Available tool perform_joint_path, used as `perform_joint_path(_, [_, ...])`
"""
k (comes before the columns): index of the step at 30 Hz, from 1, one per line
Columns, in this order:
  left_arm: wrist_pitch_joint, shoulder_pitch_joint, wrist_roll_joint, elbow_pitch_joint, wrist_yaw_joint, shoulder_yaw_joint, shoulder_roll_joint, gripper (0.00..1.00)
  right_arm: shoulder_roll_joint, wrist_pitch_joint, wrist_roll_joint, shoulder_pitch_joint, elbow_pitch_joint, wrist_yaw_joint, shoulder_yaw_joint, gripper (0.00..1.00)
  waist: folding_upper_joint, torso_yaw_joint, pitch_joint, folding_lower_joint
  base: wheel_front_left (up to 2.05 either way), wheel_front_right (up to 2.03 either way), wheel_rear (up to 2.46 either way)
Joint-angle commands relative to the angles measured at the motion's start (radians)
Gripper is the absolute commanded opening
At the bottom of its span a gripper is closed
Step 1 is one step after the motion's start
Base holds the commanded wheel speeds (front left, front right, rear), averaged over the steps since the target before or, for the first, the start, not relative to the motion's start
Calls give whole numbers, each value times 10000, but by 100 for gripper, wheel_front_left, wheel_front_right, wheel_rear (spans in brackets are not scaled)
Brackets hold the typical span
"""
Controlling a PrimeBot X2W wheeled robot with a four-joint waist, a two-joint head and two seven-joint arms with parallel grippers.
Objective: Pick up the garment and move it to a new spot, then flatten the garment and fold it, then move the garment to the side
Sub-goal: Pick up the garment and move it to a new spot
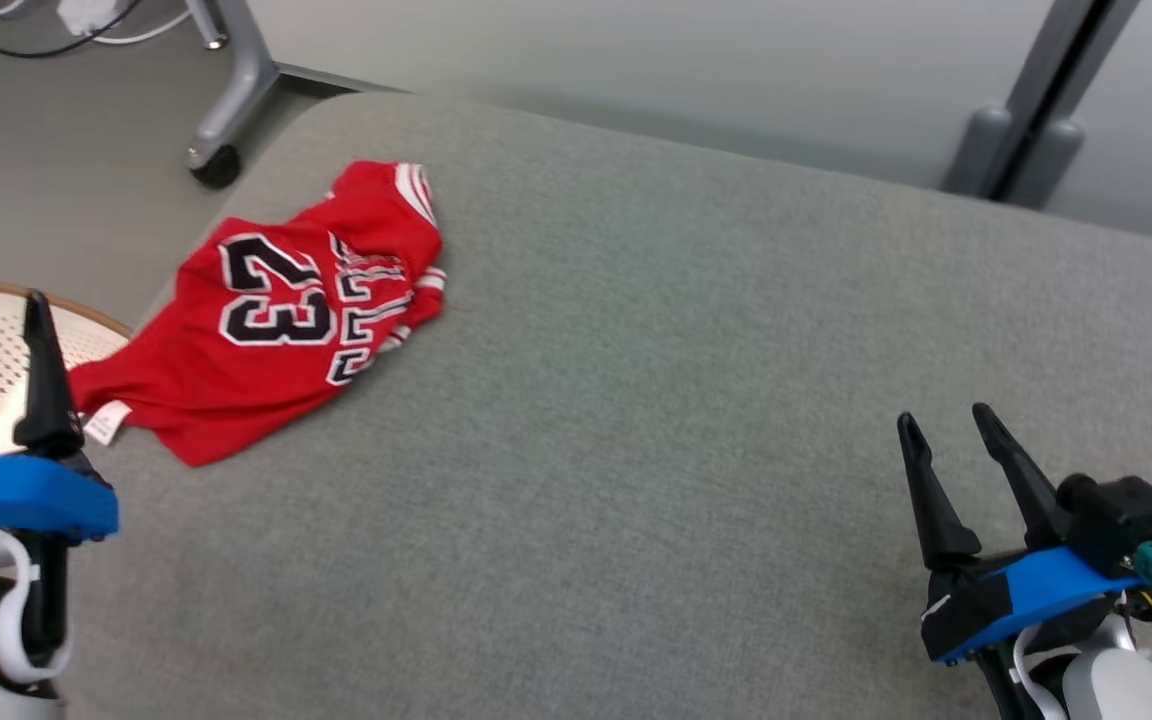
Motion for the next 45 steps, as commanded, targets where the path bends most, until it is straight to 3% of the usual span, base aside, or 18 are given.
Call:
perform_joint_path(1, [353, -396, -130, 209, -11, 123, 263, 100, -45, -59, -75, -223, -129, 5, 91, 100, 0, -216, 228, -1, 0, 0, 0])
perform_joint_path(6, [1405, -1464, -462, 1341, 66, 581, 1135, 100, -43, -381, -76, -759, -415, 5, 575, 100, 0, -1118, 1135, -1, 0, 0, 0])
perform_joint_path(15, [2532, -1714, -1284, 2821, 542, 1923, 2311, 100, -438, -700, -41, -1703, -1148, 7, 1293, 100, 0, -3099, 3282, -1, 0, 0, 0])
perform_joint_path(22, [4034, -1799, -2223, 3612, 1015, 2580, 2372, 100, -491, -882, 22, -1911, -1368, 5, 1132, 100, 0, -3920, 4159, -1, 0, 0, 0])
perform_joint_path(23, [4190, -1809, -2242, 3703, 1123, 2589, 2344, 9, -459, -916, 29, -1892, -1343, 5, 1085, 100, 0, -3961, 4162, -1, 0, 0, 0])
perform_joint_path(24, [4270, -1817, -2213, 3742, 1207, 2573, 2356, 0, -422, -963, 48, -1876, -1300, 5, 1061, 100, 0, -3997, 4126, -1, 0, 0, 0])
perform_joint_path(28, [3805, -1848, -1882, 3314, 1209, 2448, 2662, 0, -300, -1121, 98, -1790, -1065, 5, 1022, 100, 0, -4029, 3745, -1, 0, 0, 0])
perform_joint_path(35, [3195, -2463, -1344, 2222, 733, 1881, 3210, 0, -132, -1309, 282, -1610, -566, 5, 1111, 100, 0, -3966, 2512, -1, 0, 0, 0])
perform_joint_path(38, [3257, -3188, -1002, 1172, 389, 1151, 3479, 0, -42, -1404, 450, -1420, -251, 5, 1155, 100, 0, -3956, 1596, -1, 0, 0, 0])
perform_joint_path(45, [3816, -4733, -666, -78, -21, -685, 2856, 0, 117, -1505, 600, -1012, 187, 5, 1113, 100, 0, -3989, 257, -1, 0, 0, 0])
